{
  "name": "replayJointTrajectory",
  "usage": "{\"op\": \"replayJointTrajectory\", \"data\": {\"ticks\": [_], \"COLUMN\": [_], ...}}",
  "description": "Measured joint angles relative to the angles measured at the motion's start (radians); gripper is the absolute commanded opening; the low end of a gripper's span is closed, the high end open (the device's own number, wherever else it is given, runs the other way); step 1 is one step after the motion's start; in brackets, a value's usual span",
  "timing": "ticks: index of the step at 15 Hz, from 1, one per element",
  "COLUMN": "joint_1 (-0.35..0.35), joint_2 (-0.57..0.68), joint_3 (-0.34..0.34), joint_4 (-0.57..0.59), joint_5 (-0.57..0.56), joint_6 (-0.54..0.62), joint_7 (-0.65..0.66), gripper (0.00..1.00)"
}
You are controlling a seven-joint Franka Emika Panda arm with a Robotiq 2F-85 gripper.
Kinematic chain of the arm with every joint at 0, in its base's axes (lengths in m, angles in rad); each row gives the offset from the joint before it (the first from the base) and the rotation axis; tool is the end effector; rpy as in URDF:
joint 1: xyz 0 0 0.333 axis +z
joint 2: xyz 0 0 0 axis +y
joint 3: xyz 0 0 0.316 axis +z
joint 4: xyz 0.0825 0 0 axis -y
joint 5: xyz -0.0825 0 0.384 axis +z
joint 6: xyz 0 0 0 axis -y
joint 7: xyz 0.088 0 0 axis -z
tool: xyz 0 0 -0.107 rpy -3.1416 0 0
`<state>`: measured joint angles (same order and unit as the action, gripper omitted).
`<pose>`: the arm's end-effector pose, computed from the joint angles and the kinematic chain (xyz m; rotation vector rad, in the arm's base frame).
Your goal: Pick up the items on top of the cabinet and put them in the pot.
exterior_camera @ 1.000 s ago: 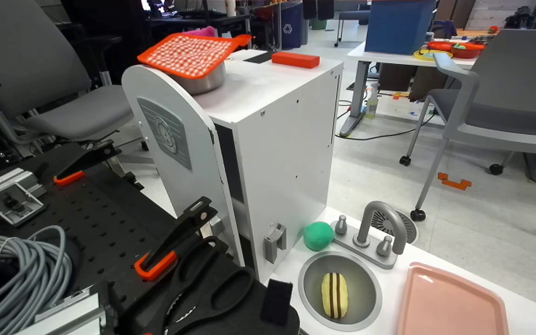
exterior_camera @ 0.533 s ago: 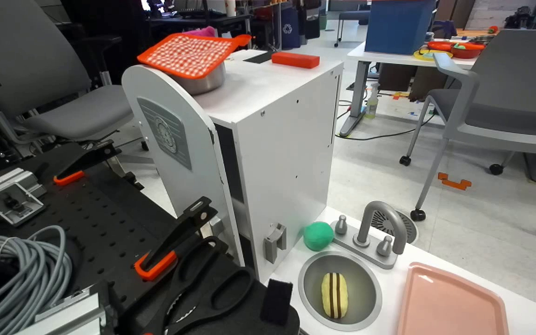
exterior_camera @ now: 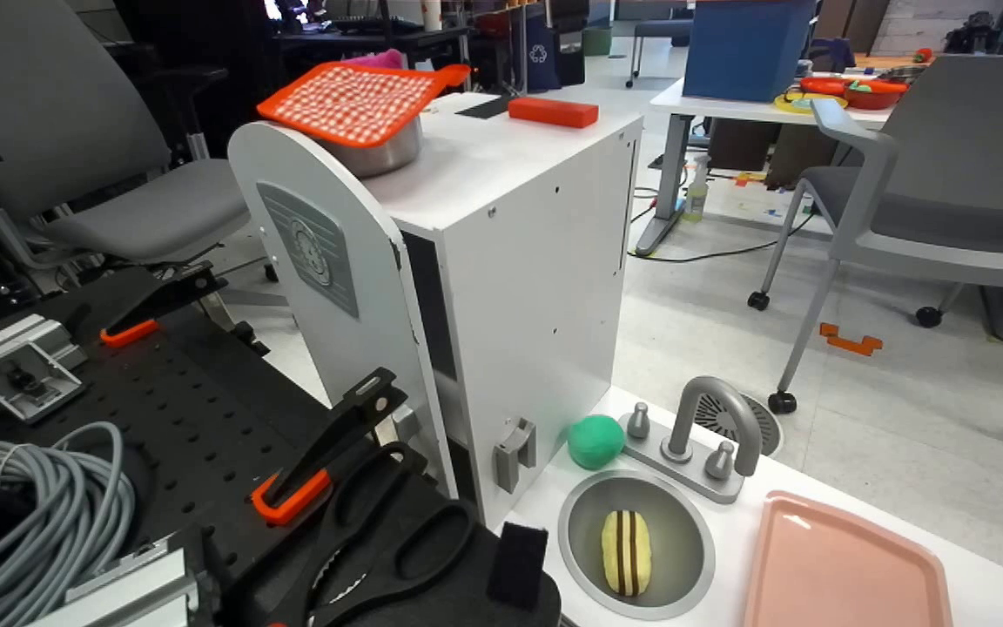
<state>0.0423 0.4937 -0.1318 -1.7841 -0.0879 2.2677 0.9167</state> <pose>0.6529 -0.0539 0.2803 2.6959 -1.3594 0.0687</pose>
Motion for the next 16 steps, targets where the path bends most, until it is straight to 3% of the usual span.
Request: {"op": "replayJointTrajectory", "data": {"ticks": [16], "joint_1": [-0.001], "joint_2": [0.045], "joint_3": [-0.001], "joint_4": [0.004], "joint_5": [0.03], "joint_6": [0.03], "joint_7": [0.043], "gripper": [1.0]}}
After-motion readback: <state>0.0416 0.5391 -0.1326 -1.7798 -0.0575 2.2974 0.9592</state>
